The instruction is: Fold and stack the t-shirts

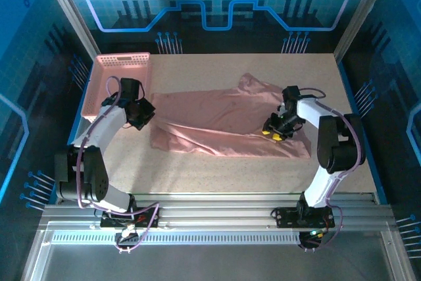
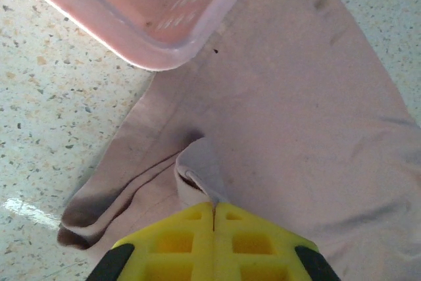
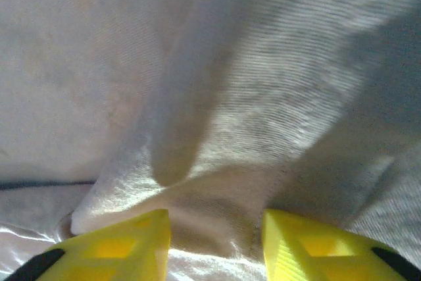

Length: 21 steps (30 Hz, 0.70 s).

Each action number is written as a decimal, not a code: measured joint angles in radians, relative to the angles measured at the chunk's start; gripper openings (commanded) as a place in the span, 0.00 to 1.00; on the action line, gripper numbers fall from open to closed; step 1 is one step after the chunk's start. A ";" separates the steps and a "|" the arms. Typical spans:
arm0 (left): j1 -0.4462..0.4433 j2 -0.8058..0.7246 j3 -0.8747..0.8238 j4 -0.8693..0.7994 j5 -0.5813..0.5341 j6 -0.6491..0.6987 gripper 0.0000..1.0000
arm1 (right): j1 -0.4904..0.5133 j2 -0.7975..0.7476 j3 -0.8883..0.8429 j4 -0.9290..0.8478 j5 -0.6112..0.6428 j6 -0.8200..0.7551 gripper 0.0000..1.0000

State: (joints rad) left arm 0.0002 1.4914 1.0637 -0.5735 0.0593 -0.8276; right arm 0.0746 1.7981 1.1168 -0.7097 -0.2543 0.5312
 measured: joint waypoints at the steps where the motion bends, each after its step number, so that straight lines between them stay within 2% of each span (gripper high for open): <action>1: 0.000 -0.002 0.000 0.000 0.003 0.000 0.00 | 0.004 0.006 0.003 0.000 0.008 0.006 0.21; 3: 0.000 -0.014 0.001 -0.010 0.011 0.008 0.00 | 0.010 0.021 0.008 0.000 0.021 0.009 0.11; 7: 0.001 -0.063 0.001 -0.037 0.024 0.020 0.00 | 0.011 0.017 0.008 -0.004 0.062 0.020 0.01; 12: 0.001 -0.143 0.000 -0.073 0.035 0.026 0.00 | 0.011 -0.051 0.008 -0.020 0.097 0.025 0.01; 13: 0.001 -0.158 0.000 -0.080 0.035 0.026 0.00 | 0.011 -0.066 0.008 -0.024 0.097 0.025 0.07; 15: 0.001 -0.185 0.000 -0.094 0.036 0.026 0.00 | 0.011 -0.095 0.008 -0.033 0.096 0.022 0.29; 16: 0.001 -0.196 0.000 -0.100 0.036 0.026 0.00 | 0.010 -0.103 0.008 -0.038 0.095 0.018 0.35; 18: 0.001 -0.220 0.000 -0.119 0.036 0.026 0.00 | 0.011 -0.111 0.007 -0.046 0.094 0.002 0.43; 21: 0.001 -0.257 0.000 -0.145 0.042 0.027 0.00 | 0.011 -0.111 0.005 -0.051 0.089 -0.021 0.47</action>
State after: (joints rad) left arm 0.0013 1.2343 1.0641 -0.7189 0.1017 -0.8001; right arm 0.0853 1.6867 1.1217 -0.7609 -0.1654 0.5106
